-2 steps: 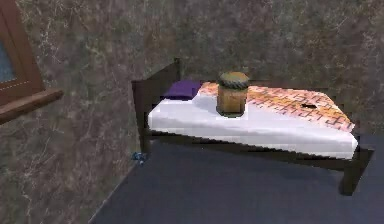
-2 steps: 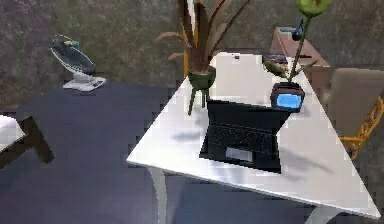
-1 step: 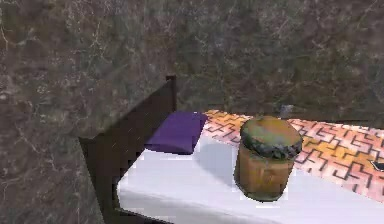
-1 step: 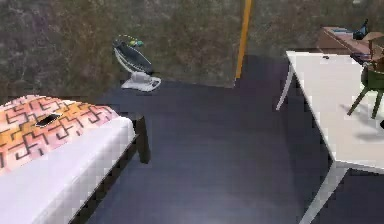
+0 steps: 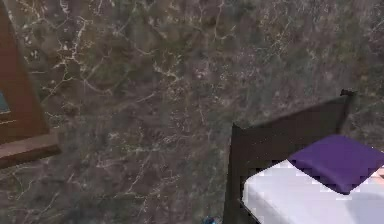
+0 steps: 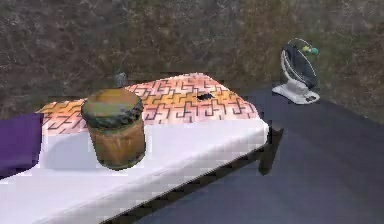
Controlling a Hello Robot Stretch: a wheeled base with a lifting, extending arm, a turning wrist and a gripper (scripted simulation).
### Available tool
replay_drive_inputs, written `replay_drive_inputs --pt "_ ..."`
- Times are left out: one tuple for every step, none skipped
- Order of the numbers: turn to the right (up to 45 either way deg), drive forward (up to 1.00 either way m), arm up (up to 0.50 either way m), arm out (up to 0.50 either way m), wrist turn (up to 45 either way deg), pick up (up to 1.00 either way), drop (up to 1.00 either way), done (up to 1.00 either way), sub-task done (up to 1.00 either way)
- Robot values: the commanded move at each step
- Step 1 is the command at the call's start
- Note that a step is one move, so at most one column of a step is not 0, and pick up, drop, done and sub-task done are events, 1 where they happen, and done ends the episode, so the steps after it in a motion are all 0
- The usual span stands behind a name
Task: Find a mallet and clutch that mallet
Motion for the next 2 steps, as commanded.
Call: replay_drive_inputs --pt "-45.0 0.0 0.0 0.0 0.0 0.0 0.0 0.0 0.0" --pt "-30.0 0.0 0.0 0.0 0.0 0.0 0.0 0.0 0.0"
